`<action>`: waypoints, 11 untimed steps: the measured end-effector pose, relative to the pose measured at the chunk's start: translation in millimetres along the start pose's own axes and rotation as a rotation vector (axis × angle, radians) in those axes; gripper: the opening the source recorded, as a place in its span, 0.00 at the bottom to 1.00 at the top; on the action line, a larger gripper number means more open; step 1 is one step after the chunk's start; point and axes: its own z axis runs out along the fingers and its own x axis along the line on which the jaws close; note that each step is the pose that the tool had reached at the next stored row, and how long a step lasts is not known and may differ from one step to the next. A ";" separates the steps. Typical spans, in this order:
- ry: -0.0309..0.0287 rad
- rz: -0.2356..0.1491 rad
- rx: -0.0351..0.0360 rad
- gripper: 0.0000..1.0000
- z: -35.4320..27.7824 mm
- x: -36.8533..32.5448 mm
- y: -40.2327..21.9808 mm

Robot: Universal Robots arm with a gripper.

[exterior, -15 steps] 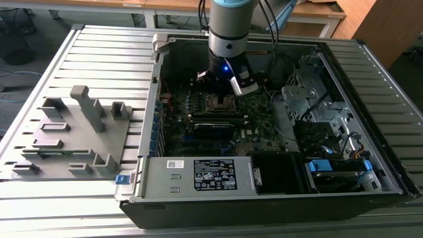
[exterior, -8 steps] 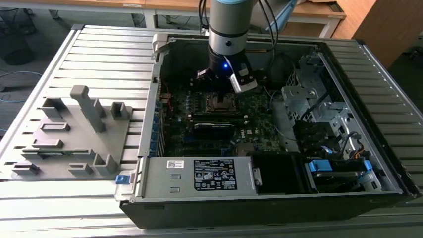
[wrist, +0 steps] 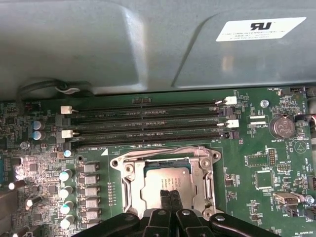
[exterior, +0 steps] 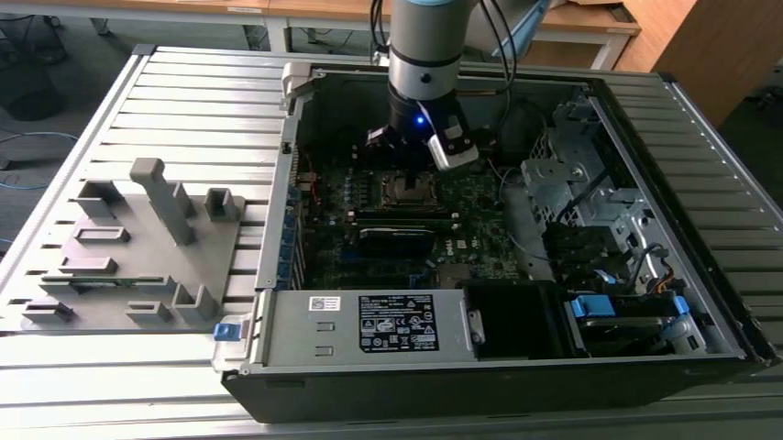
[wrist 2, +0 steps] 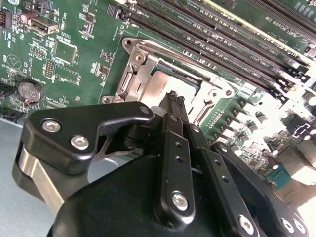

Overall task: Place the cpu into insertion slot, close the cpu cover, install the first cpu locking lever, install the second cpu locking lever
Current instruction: 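Install the second cpu locking lever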

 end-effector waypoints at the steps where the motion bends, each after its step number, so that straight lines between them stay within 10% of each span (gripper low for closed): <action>1: 0.0001 0.000 -0.0002 0.11 -0.4 0.0 0.1; 11: 0.0005 0.000 -0.0002 0.11 -2.5 -0.1 0.2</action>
